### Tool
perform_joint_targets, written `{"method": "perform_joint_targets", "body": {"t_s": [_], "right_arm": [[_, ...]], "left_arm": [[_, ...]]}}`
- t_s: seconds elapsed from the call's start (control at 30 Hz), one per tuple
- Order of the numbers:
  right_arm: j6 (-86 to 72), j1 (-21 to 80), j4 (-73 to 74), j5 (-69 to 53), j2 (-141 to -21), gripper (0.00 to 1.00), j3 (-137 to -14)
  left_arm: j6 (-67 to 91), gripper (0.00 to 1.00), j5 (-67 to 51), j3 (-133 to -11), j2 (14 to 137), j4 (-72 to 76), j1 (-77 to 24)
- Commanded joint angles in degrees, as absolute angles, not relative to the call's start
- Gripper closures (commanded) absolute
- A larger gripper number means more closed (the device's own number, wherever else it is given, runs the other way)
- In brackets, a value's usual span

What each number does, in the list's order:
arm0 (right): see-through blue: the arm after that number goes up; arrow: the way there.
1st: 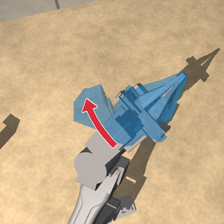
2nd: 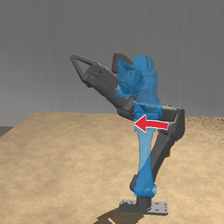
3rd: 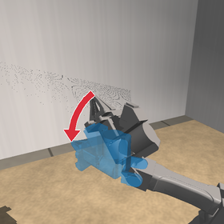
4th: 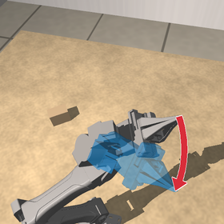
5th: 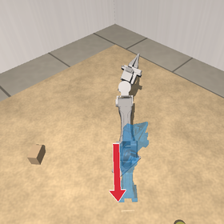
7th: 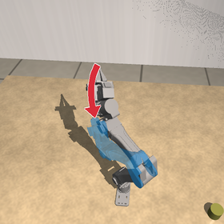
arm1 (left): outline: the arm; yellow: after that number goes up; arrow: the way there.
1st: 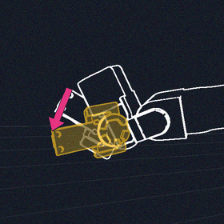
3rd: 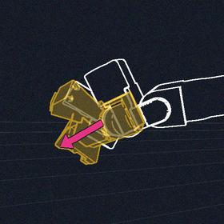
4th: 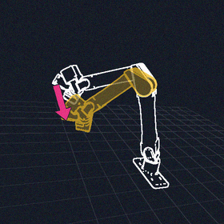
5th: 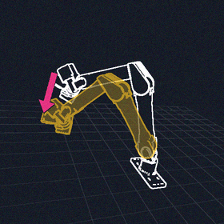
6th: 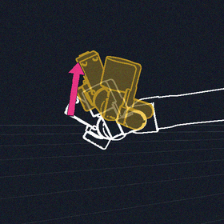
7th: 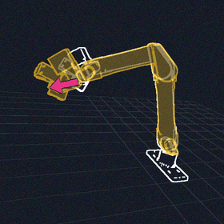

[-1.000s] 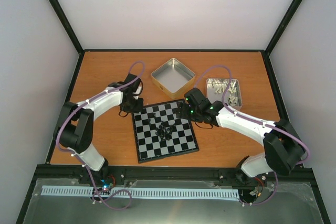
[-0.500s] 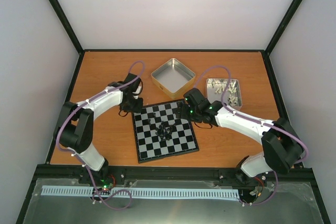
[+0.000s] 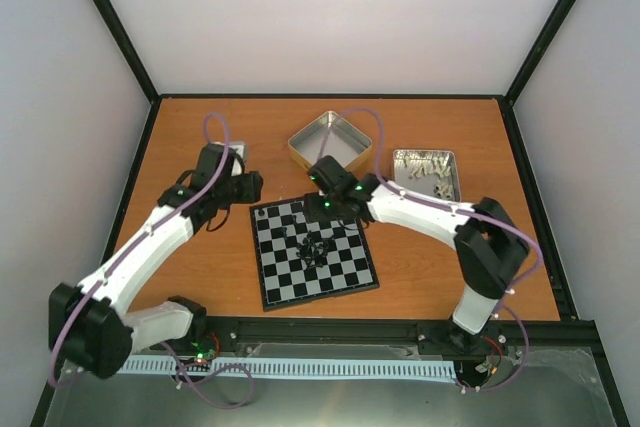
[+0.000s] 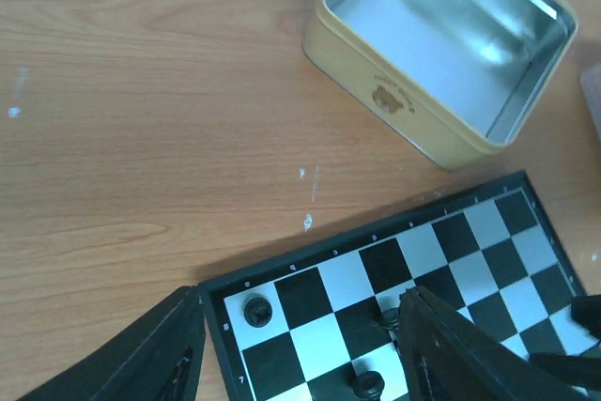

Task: Set up the chess pieces on the board
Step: Place the chess piece on the chessboard, then pick up the chess piece from the chessboard.

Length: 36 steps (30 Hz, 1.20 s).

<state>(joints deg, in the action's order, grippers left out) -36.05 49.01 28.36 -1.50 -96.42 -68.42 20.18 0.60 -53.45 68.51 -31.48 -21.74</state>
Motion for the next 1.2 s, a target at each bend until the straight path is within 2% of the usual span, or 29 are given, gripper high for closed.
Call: {"method": "perform_joint_targets", "body": {"t_s": [0.0, 0.33, 0.5, 0.77, 1.03, 1.17], "right_arm": [[-32.3, 51.79, 33.05, -0.19, -103.33, 0.42, -76.49], [-31.63, 54.86, 45.37, 4.2, -119.5, 0.54, -96.63], [-31.54, 55.44, 47.37, 4.43, -122.87, 0.62, -99.02], [-30.92, 55.44, 49.2, 4.94, -127.0, 0.64, -103.37], [-33.14, 55.36, 49.99, 5.7, -128.82, 0.74, -104.37], [-33.89, 55.05, 50.34, 5.39, -129.07, 0.74, -104.62]], "left_arm": [[27.24, 0.4, 8.89, -47.64, 58.75, -23.74, -21.45], [34.07, 0.35, 15.13, -41.25, 44.28, -22.51, -21.45], [34.94, 0.34, 16.27, -39.01, 40.59, -21.85, -21.45], [35.42, 0.33, 15.37, -37.87, 39.83, -22.06, -21.45], [35.67, 0.33, 14.57, -37.61, 39.42, -22.07, -21.45], [35.69, 0.33, 14.24, -37.68, 39.22, -22.06, -21.45]]}}
